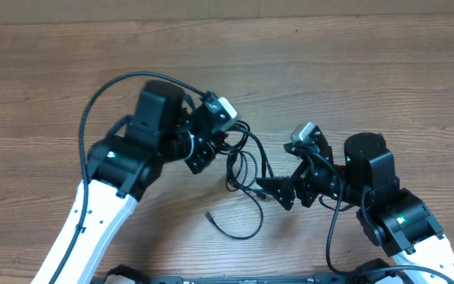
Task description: Untangle cables
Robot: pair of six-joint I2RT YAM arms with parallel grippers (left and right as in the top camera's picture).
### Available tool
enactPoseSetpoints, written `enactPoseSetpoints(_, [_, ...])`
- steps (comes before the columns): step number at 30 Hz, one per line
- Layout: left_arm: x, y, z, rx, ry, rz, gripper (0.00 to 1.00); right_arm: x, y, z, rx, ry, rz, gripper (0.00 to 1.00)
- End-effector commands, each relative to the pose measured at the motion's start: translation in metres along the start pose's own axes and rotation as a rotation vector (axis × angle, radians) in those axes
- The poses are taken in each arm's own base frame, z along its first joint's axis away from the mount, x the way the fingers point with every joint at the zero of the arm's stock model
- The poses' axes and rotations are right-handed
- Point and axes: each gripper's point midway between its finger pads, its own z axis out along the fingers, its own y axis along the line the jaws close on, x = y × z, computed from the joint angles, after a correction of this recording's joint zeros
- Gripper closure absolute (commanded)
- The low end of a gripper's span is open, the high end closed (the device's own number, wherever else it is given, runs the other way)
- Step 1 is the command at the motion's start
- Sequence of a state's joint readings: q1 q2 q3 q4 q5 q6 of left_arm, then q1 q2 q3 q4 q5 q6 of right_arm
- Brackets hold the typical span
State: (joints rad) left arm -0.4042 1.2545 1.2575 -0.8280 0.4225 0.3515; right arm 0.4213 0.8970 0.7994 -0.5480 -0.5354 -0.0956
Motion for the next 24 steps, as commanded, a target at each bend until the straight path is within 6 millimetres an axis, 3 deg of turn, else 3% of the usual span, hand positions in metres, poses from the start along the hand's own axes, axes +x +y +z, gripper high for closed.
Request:
enactPoseSetpoints(1, [-0.026,0.0,-0.021,0.061,-0.122,-0.227,0.96,-0.015,0.005,-0.004,-0.014,-0.037,0.125,0.0])
enactPoseSetpoints(7, [-0.044,0.013,-0.026,0.054,-0.2,-0.504,0.96,-0.026,0.008,-0.005,-0.043,-0.074,0.367,0.0])
enactPoseSetpoints(12, [-0.05,0.023,-0.028,0.032,-0.233,-0.678,0.96,-0.04,0.023,-0.007,-0.14,-0.11,0.417,0.01])
enactPoseSetpoints(15, [-0.053,0.022,-0.028,0.056,-0.241,-0.826,0.96,-0.05,0.023,-0.008,-0.152,-0.143,0.444,0.08])
enactPoseSetpoints(19, [-0.055,0.018,-0.028,0.08,-0.237,-0.864,0.96,-0.063,0.021,-0.005,-0.172,-0.18,0.503,0.12])
enactPoseSetpoints(24, [-0.06,0.005,-0.026,0.125,-0.232,-0.844,0.96,-0.072,0.014,0.012,-0.217,-0.178,0.608,0.24])
